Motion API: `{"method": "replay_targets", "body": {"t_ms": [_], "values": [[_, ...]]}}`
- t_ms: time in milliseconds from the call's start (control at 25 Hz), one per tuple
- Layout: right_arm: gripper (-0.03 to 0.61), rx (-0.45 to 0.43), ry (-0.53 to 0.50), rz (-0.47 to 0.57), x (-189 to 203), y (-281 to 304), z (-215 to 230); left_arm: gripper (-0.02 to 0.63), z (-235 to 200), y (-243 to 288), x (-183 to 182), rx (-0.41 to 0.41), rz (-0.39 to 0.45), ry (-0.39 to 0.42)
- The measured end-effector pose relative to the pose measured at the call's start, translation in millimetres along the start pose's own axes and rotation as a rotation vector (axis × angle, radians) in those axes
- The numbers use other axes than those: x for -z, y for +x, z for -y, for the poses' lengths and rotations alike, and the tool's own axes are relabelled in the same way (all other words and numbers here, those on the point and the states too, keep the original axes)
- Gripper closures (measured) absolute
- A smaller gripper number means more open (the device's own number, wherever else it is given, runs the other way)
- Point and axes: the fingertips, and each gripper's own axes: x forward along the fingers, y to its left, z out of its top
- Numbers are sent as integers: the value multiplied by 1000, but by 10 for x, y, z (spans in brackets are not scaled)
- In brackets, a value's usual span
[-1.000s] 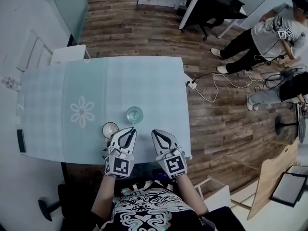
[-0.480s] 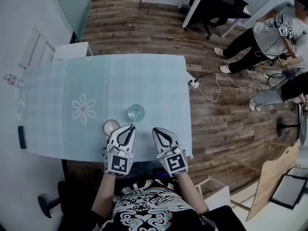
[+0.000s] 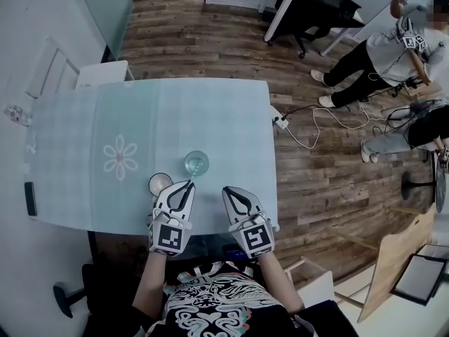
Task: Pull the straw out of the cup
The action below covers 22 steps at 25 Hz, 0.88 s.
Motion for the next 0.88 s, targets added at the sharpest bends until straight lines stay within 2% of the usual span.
{"method": "replay_targets", "body": {"t_ms": [880], "values": [[558, 2, 9, 10, -16, -83, -74, 586, 47, -145, -21, -22, 17, -14]]}}
